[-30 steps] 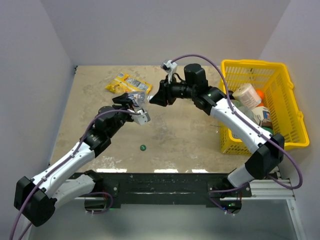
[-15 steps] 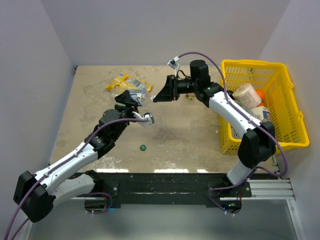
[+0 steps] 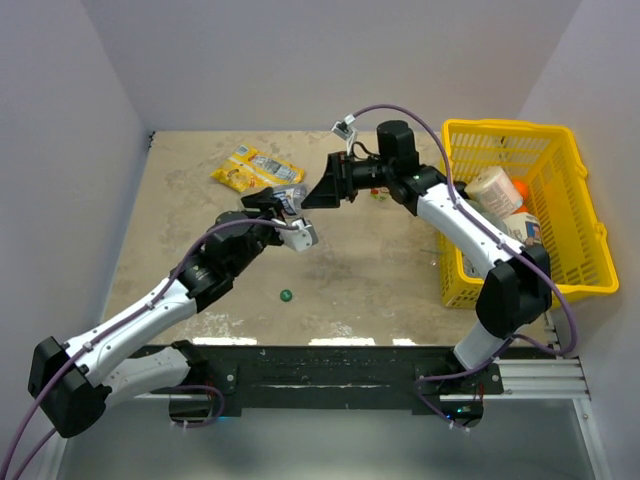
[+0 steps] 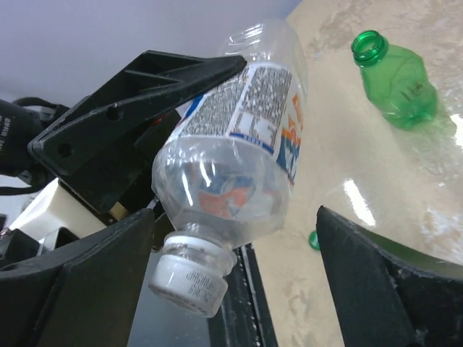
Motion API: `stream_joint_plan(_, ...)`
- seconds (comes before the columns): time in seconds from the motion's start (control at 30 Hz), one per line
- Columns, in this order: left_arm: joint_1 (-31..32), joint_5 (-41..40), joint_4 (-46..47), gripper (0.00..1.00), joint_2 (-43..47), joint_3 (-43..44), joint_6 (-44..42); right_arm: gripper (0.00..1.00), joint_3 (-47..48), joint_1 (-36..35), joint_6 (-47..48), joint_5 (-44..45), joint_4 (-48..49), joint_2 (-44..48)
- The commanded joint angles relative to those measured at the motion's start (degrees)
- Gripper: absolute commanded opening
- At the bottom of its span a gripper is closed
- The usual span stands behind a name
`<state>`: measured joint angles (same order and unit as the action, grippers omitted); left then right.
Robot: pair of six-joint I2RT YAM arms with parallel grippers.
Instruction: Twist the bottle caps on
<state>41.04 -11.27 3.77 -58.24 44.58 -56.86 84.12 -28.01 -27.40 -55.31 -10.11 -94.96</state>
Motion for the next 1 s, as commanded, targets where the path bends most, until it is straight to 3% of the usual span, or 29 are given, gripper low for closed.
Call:
stream_joint_plan(0.0,0.3,4.8,-5.7,0.0,1.1,2.2,9.2,0.99,3.7,1.4,2.6,1.3,-2.4,4.4)
stream_joint_plan(0.1,-0.5,7.7,-8.9,0.0,0.4,2.6,12.7,0.99,5.8,2.3,2.7,-0.1,-2.2,5.0)
stream_joint_plan(0.2,-4.5,15.9,-14.5,0.0,-0.9,5.5,19.3,0.99,9.2,3.5,3.7,-2.5,-2.8,5.0)
stream_joint_plan(0.3,-9.4,30.8,-20.2,0.0,-2.2,8.0,24.0,0.99,14.9,6.3,10.7,-3.7,-7.9,4.9)
stream_joint_plan(0.33,-10.3,38.8,-21.0,0.0,-2.5,8.2,24.5,0.99,16.0,7.3,19.6,-4.3,-12.0,5.3)
stream_joint_plan(0.43,-10.6,47.5,-24.9,0.0,-4.2,10.7,25.9,0.99,17.1,7.3,44.2,-1.0,-23.0,9.1)
stream_joint_plan(0.5,-10.6,51.0,-27.1,0.0,-5.0,12.8,26.3,0.99,12.4,7.3,51.5,0.5,-24.5,13.7)
stream_joint_plan(0.53,-10.7,51.7,-27.5,0.0,-5.7,13.5,26.5,0.98,11.5,7.4,61.8,0.2,-29.3,14.8)
stream_joint_plan(0.73,-10.7,55.3,-32.8,0.0,-9.0,18.8,25.0,0.81,9.8,6.0,94.7,2.0,-48.3,19.6)
stream_joint_plan(0.97,-10.7,56.1,-34.8,0.0,-11.1,21.3,23.2,0.7,5.0,2.3,102.5,4.1,-49.0,24.6)
